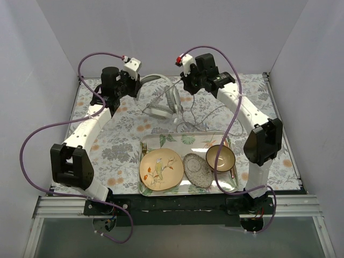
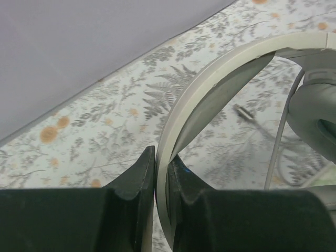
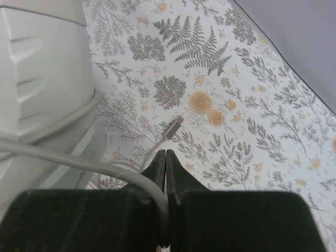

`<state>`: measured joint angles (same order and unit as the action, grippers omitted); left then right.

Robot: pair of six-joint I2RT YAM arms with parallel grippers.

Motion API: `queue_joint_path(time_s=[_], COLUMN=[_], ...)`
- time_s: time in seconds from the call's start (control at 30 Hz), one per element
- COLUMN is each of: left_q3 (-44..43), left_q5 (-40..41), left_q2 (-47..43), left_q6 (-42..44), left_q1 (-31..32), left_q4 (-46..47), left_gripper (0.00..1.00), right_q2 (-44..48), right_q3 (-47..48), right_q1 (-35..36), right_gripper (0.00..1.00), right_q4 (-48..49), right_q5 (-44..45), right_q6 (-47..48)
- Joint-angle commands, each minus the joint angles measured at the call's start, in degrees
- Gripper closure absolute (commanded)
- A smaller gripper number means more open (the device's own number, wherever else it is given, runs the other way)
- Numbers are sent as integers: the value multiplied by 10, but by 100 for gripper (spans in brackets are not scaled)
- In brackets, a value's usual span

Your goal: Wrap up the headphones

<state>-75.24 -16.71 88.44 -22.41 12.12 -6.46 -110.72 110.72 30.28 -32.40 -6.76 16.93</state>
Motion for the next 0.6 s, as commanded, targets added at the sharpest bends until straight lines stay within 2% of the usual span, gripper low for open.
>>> queue_joint_path(time_s=[0.0, 0.1, 0.2, 0.23, 0.37, 0.4, 0.57], left_q3=[-58, -91, -129, -137, -190, -201, -282], left_q5=[-105, -172, -227, -241, -272, -271, -255], left_q2=[-41, -38, -35, -35, -35, -33, -29], left_q6=[-95, -133, -184, -197, -256, -272, -315], left_q1=[-7, -8, -8, -8, -8, -8, -8], left_q4=[-131, -173, -198, -202, -217, -225, -239], left_gripper=[100, 100, 100, 100, 100, 100, 100], right_q2=[66, 67, 67, 68, 79, 84, 78], right_q3=[-46, -59, -76, -84, -152, -186, -266], right_q1=[-49, -50, -49, -50, -50, -50, -48], right_gripper=[99, 93, 81, 74, 66, 65, 59], right_q4=[149, 165, 190, 202, 314, 382, 578], right_q5=[-95, -114, -163, -191, -266, -280, -320], right_q6=[-51, -48, -47, -51, -104, -122, -267])
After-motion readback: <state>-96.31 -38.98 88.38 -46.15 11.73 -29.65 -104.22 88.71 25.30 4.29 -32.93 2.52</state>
